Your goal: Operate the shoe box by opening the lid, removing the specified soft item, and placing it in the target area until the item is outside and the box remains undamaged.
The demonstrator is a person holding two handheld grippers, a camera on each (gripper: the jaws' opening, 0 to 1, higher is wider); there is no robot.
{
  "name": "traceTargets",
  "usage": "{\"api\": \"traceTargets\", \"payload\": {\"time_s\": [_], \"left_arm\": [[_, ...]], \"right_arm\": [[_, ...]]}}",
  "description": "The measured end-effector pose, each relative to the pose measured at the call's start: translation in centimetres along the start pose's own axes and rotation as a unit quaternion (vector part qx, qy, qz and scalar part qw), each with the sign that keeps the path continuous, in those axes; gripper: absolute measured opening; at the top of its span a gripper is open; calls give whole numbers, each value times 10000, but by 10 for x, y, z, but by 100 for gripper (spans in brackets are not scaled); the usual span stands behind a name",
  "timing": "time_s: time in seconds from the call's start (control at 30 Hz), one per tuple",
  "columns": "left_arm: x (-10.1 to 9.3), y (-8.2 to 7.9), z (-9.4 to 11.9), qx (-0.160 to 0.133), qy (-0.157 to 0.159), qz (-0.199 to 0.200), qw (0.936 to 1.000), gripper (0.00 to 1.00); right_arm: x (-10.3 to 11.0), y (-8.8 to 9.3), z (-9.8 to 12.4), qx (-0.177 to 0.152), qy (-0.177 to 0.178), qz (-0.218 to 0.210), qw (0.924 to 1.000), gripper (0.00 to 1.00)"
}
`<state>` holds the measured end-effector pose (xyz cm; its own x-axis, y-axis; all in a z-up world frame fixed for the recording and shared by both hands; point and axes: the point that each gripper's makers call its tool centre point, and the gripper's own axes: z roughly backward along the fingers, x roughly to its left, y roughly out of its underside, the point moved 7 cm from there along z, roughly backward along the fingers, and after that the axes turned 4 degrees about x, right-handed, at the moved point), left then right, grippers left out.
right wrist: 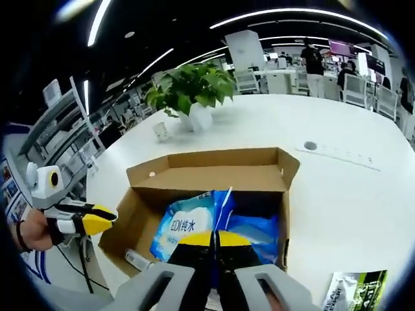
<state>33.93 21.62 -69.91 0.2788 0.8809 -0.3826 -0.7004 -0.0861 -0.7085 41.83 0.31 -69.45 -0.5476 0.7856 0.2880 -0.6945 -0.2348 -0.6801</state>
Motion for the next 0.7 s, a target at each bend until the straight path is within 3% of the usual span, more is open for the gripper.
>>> {"api": "traceTargets", "payload": {"time_s": [0.5, 0.7], "left_arm": [[-2, 8, -50, 834, -169, 113, 9963, 18], [-2, 11, -61, 1022, -212, 81, 9945, 18]], "right_arm": [[-22, 16, -5, 9, 72, -338, 9994, 0], [-25, 18, -6, -14, 34, -395, 9992, 0]]}}
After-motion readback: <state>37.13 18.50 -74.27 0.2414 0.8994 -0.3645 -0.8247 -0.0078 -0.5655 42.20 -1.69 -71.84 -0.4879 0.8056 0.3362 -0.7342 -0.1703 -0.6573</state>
